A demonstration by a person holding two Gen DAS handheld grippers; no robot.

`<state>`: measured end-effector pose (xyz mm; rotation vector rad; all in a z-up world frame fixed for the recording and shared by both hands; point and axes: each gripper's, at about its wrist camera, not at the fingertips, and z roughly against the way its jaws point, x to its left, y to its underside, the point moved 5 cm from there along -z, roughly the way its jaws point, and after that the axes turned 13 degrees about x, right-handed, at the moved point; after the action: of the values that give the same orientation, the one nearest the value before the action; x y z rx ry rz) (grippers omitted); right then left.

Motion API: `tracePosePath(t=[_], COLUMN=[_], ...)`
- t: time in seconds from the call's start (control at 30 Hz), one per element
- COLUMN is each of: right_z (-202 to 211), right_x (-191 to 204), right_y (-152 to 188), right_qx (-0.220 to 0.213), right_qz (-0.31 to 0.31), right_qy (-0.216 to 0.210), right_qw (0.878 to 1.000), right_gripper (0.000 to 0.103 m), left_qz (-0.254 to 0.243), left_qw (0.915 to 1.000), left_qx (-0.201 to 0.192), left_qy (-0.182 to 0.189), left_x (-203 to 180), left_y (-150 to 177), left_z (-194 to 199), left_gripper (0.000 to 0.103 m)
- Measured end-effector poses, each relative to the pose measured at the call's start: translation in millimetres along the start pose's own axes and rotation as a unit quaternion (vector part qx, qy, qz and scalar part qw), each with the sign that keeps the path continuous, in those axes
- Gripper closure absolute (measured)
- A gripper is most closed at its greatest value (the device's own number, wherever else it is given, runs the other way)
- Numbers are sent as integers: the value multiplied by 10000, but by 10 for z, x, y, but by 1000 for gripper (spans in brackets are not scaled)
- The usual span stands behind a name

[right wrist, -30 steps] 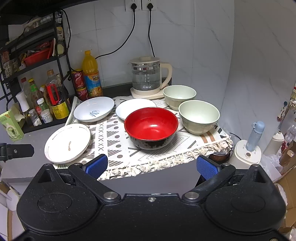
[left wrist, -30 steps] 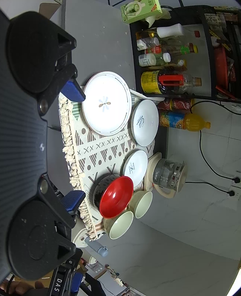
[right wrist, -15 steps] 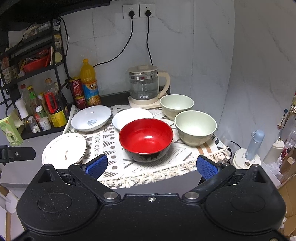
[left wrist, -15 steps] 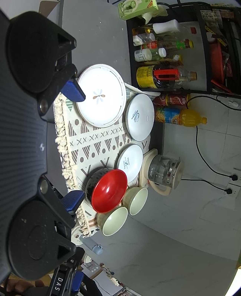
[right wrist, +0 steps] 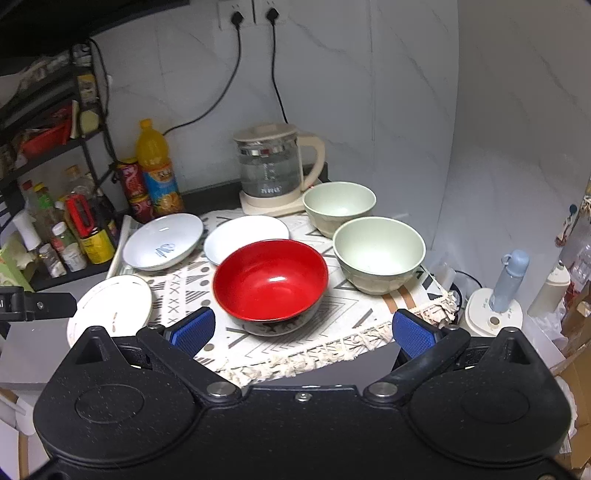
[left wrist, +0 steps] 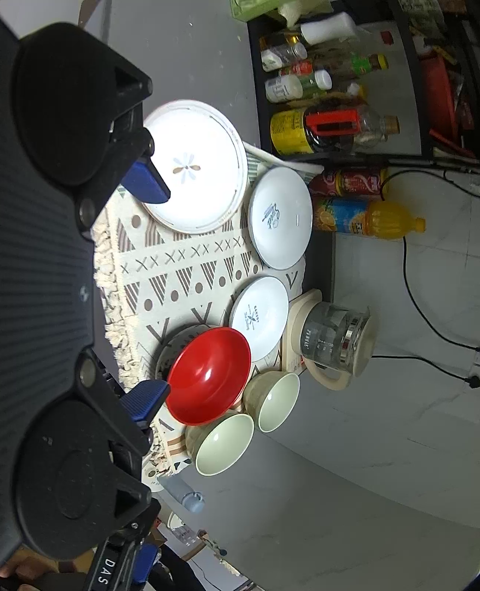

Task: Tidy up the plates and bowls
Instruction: 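Move the left gripper toward the large pale green bowl beside the red bowl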

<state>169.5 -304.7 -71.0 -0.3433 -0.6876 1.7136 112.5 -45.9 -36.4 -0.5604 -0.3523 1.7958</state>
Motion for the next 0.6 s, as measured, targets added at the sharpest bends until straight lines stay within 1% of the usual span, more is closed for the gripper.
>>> tracePosePath(t=[0.23, 0.3, 0.43, 0.5, 0.53, 0.6], right_z=[-247, -331, -460, -543, -590, -674], right_x=[-110, -152, -239, -286, -311, -363], right_y=[-205, -267, -397, -463, -494, -543], right_qx=[119, 159, 180, 212, 246, 323], right_qz=[-81, -110, -248, -318, -353, -413], right_qy=[-9, 47, 61, 82, 99, 117], right_qw=[9999, 9998, 9995, 9992, 9990, 9986], right_gripper=[0, 0, 0, 0, 1, 6], left_qz=[-63, -68, -94, -107, -129, -178], left_qw=[9998, 9998, 9994, 9991, 9989, 9985], left_qx=[95, 111, 212, 298, 339, 404], left_qy=[138, 148, 270, 271, 298, 335], left_x=[-88, -126, -237, -297, -326, -389], left_y=[-335, -442, -650, -747, -791, -869], left_z=[-289, -369, -548, -662, -710, -809], left_gripper=[3, 3, 4, 4, 5, 5])
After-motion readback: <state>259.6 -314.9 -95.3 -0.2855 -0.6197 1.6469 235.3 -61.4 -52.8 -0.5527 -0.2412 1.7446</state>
